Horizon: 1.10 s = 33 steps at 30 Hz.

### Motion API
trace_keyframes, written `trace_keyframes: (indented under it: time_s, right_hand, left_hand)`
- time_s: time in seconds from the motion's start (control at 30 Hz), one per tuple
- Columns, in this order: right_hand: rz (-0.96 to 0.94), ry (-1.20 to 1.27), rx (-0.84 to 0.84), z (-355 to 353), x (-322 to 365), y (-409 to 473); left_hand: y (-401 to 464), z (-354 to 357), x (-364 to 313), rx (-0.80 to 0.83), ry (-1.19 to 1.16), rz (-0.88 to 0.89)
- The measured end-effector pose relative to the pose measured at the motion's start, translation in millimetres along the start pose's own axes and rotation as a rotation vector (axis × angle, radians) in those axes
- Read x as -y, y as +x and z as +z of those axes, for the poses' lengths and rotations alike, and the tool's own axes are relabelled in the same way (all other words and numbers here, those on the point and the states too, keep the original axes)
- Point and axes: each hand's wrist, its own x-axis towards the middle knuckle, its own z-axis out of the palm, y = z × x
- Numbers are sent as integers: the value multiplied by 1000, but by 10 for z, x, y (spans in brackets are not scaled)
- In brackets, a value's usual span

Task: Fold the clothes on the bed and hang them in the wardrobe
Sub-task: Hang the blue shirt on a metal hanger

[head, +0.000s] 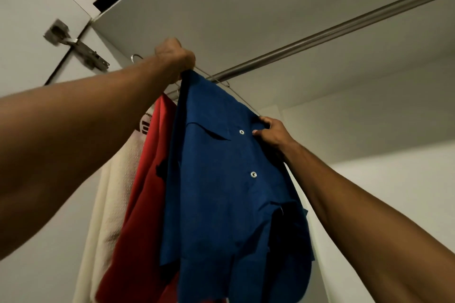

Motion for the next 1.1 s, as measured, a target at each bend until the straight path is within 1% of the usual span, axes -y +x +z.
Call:
trace_keyframes:
  time_s: [0.27,0.43,0.53,0.6,0.73,0.83,1.0,1.1]
  right_hand:
    - [113,131,80,16,92,-55]
    - [75,194,43,-40,147,-288]
    - [76,219,55,-60,167,-493]
    - [68,182,25,-86,207,-538]
    - [100,165,92,-103,250,-654]
    - [110,201,70,-140,248,-718]
    - [51,185,89,-149,139,-861]
    - [60,108,82,-158,-14,-937]
  left_hand:
    - [-132,22,79,-51,79,18]
    - [-301,-154,13,-59,47,50]
    - [-445,-233,36,-52,49,90]
    - [-420,-256,11,-76,50,93]
    - [-435,-286,96,-90,73,90]
    - [-500,-269,84,-119,112,125]
    - [-499,-277,136,-60,94,118]
    - [-523,-307,195,-38,87,113]
